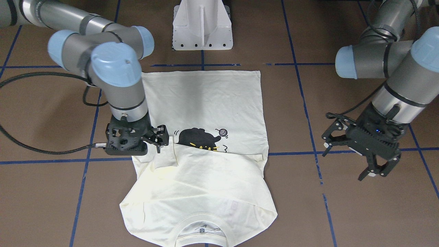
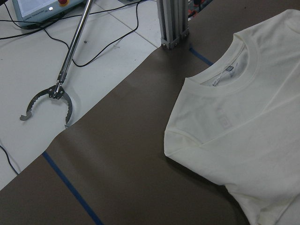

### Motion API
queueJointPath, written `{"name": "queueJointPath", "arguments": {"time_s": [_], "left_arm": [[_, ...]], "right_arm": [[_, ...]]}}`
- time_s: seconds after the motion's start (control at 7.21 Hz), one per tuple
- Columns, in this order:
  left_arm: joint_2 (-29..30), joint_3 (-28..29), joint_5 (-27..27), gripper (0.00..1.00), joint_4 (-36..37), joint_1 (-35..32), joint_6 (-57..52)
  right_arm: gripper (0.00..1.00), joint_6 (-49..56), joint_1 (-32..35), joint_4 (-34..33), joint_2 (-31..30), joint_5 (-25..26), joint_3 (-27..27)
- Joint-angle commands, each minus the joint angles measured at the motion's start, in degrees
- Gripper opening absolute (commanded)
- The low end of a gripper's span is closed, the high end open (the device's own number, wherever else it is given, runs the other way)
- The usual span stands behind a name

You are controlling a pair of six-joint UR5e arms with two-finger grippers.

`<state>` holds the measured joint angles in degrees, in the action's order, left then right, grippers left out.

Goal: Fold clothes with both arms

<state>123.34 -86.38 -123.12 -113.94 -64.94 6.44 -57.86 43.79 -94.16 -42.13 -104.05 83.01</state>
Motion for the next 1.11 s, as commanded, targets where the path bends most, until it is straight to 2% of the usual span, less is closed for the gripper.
{"name": "queueJointPath", "arguments": {"time_s": [0.0,0.28,0.42,0.69,0.97], "left_arm": [[-2.31,1.3,-4.3,1.0,-0.93,-2.47,-0.29],[-3.02,1.39,-4.5,1.0,-0.94,-2.39,-0.02],[-3.46,1.39,-4.59,1.0,-0.94,-2.3,-0.11],[-3.72,1.39,-4.59,1.0,-1.02,-2.21,-0.11],[-3.73,1.57,-4.59,1.0,-1.64,-2.21,-0.02]], "right_arm": [[0.93,-1.03,-5.1,-0.32,6.43,7.69,-10.38],[0.91,-1.9,-8.18,-0.41,9.07,12.01,-15.57],[0.85,-5.04,-9.5,-0.59,9.78,12.9,-17.52],[0.75,-5.16,-11.44,-4.96,10.22,17.64,-18.15],[0.68,-3.41,-11.8,-4.98,11.09,20.02,-20.68]]}}
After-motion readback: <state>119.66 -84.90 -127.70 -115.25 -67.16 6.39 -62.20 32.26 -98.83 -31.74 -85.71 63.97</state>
